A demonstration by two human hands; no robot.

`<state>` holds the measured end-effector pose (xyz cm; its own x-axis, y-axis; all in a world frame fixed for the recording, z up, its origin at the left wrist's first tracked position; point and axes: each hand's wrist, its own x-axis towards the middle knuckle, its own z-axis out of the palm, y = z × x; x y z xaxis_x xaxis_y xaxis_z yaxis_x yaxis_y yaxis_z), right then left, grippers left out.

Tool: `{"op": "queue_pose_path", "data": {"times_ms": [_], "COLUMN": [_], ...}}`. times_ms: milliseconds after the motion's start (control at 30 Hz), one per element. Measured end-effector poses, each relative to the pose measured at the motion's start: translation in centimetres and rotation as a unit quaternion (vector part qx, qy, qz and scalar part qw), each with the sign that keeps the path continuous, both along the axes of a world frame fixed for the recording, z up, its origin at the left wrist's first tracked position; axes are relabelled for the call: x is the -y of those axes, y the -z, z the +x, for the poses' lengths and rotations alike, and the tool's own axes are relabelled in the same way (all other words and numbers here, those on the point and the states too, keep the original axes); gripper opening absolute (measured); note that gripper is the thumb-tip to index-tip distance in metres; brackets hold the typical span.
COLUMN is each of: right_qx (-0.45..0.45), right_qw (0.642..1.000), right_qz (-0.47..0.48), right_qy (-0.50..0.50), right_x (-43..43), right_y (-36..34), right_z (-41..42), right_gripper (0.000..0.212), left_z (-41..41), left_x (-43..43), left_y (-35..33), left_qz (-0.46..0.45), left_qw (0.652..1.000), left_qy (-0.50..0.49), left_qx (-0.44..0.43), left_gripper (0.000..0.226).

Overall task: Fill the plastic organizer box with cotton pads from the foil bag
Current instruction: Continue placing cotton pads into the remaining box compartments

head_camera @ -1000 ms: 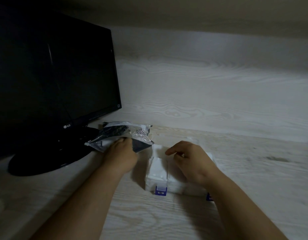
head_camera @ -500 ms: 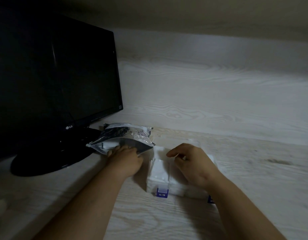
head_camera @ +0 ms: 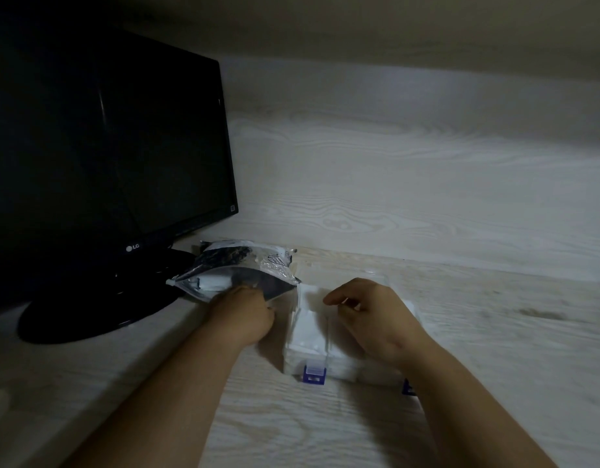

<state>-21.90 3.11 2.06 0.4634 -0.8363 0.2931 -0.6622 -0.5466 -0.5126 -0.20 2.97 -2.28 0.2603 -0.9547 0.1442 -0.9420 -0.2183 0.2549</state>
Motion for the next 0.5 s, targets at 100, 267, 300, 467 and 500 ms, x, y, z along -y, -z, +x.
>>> {"op": "queue_pose_path", "data": {"times_ms": [100,267,300,467,500], "right_qx": [0.002,0.008,0.012,0.031,0.035], "right_qw": [1.000,1.000,1.000,0.999,0.999], "right_qz": [-0.004,0.000,0.002,0.016,0.018], "right_qy": [-0.001,-0.001,0.001,0.012,0.014], "right_x": [0.0,0.1,0.1,-0.1,-0.2], "right_y": [0.0,0.1,0.1,-0.1,-0.1], "right_z": [0.0,0.0,0.0,0.0,0.0], "right_gripper": [0.028,0.030,0.030,0.029,0.028], "left_z": [-0.3,-0.8,-1.0,-1.6,-1.7], "left_x": [-0.3,-1.1,-1.4,-2.0,-2.0], "left_y": [-0.6,-2.4,-2.6,-3.1,-3.1], "left_qz": [-0.029,-0.115,-0.135,-0.232,-0.240], "left_qw": [0.999,0.992,0.989,0.971,0.967], "left_qy": [-0.014,-0.048,-0.045,-0.009,-0.004], "left_qx": [0.013,0.037,0.036,-0.053,-0.081], "left_gripper": [0.037,0.024,0.021,0.023,0.023]}}
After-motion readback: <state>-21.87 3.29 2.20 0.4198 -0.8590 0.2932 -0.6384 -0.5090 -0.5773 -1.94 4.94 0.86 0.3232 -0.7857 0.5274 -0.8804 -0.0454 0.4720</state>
